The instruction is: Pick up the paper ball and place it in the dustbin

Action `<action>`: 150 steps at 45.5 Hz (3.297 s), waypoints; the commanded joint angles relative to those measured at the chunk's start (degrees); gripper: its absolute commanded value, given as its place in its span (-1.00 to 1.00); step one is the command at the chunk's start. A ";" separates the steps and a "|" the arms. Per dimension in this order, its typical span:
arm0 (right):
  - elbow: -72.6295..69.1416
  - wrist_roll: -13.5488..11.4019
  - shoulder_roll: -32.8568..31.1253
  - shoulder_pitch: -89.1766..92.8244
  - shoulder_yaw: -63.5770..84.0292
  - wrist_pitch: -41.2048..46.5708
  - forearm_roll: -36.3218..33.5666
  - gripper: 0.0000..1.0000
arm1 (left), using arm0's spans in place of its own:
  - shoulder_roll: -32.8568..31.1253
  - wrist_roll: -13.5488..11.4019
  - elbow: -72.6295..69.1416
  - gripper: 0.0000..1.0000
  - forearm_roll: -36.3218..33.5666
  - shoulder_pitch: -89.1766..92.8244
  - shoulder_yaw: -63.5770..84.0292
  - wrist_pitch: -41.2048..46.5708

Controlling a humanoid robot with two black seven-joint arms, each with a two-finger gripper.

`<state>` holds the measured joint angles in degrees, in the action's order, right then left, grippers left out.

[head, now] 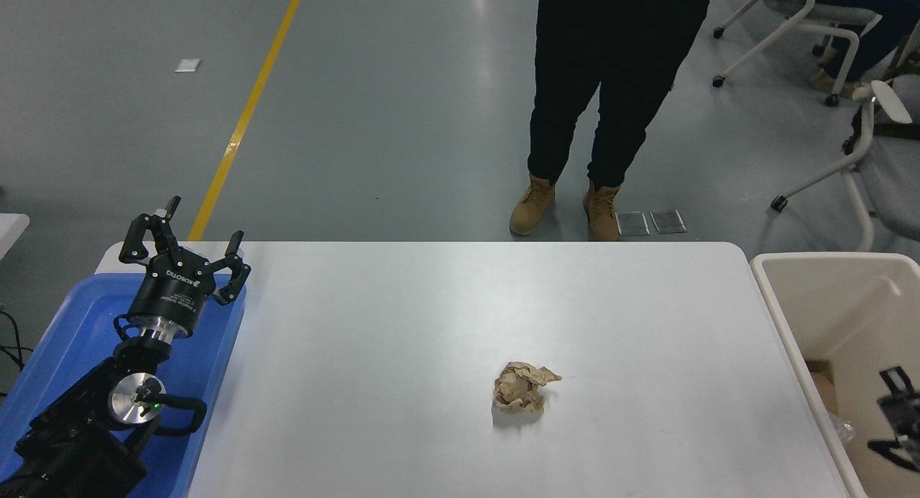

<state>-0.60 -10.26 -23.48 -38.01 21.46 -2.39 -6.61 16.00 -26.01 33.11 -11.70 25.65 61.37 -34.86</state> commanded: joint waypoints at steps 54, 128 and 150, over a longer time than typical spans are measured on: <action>-74.36 -0.55 -0.87 -75.18 32.76 15.92 0.02 1.00 | -0.01 0.09 0.02 0.97 0.01 0.01 0.07 -0.04; -52.41 -0.28 22.69 -45.58 22.93 32.19 2.13 1.00 | -0.01 0.09 0.02 0.97 0.01 0.01 -0.02 0.05; -43.00 -0.02 23.48 -34.59 19.14 28.33 2.13 1.00 | -0.01 0.09 -0.07 0.97 0.01 0.01 0.07 0.05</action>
<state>-47.57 -10.42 -0.46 -78.13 41.99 27.98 -4.54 16.03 -25.93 33.10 -11.70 25.66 61.35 -34.82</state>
